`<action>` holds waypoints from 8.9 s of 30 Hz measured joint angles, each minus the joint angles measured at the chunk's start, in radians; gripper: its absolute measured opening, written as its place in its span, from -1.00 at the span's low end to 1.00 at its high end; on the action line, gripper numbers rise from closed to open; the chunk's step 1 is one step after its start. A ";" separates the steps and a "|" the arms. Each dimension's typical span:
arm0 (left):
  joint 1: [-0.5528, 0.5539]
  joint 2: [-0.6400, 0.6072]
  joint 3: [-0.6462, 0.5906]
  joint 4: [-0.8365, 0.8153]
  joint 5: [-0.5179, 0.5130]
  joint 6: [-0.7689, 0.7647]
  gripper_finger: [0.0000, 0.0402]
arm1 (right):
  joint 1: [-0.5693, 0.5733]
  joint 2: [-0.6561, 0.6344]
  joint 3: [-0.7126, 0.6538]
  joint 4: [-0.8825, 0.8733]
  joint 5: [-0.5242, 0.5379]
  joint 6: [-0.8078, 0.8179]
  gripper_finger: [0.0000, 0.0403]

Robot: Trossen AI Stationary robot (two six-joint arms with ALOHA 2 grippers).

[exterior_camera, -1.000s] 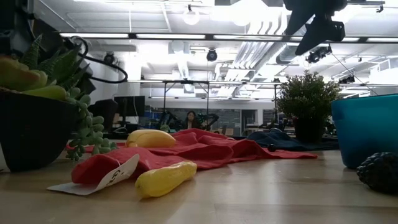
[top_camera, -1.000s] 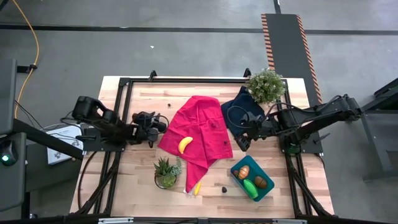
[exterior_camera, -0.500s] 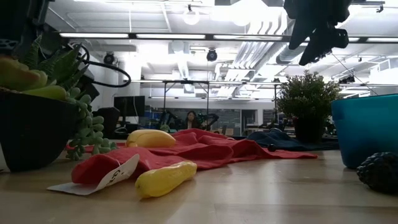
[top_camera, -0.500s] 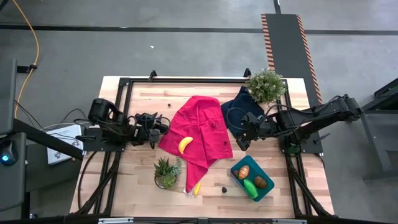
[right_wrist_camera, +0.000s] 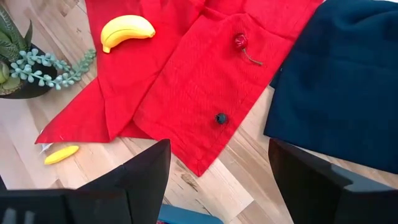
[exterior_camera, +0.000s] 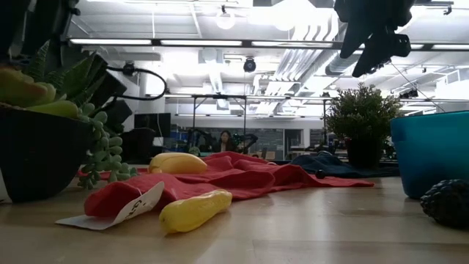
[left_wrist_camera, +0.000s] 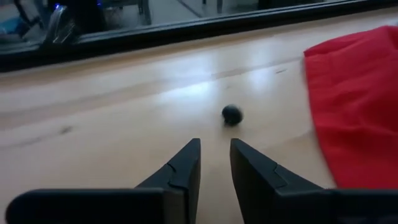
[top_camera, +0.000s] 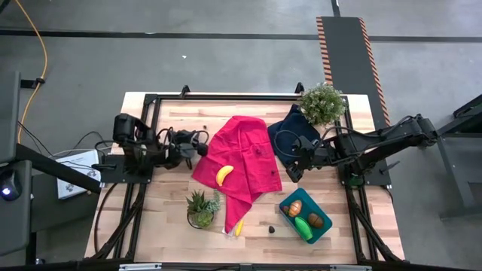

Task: Pick and placing Produce into tupperware
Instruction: Put the top blueberry into the blue bin

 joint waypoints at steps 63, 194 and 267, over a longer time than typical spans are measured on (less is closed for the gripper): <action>0.213 0.122 0.135 0.083 0.227 0.188 -0.63 | -0.061 0.000 0.000 0.013 0.026 0.000 0.30; 0.252 0.121 0.235 -0.116 0.189 0.028 -0.69 | -0.100 0.000 0.000 0.014 0.045 -0.008 0.30; 0.243 -0.641 0.211 -0.336 0.721 0.346 -0.81 | -0.097 0.000 0.000 0.148 0.045 0.009 0.30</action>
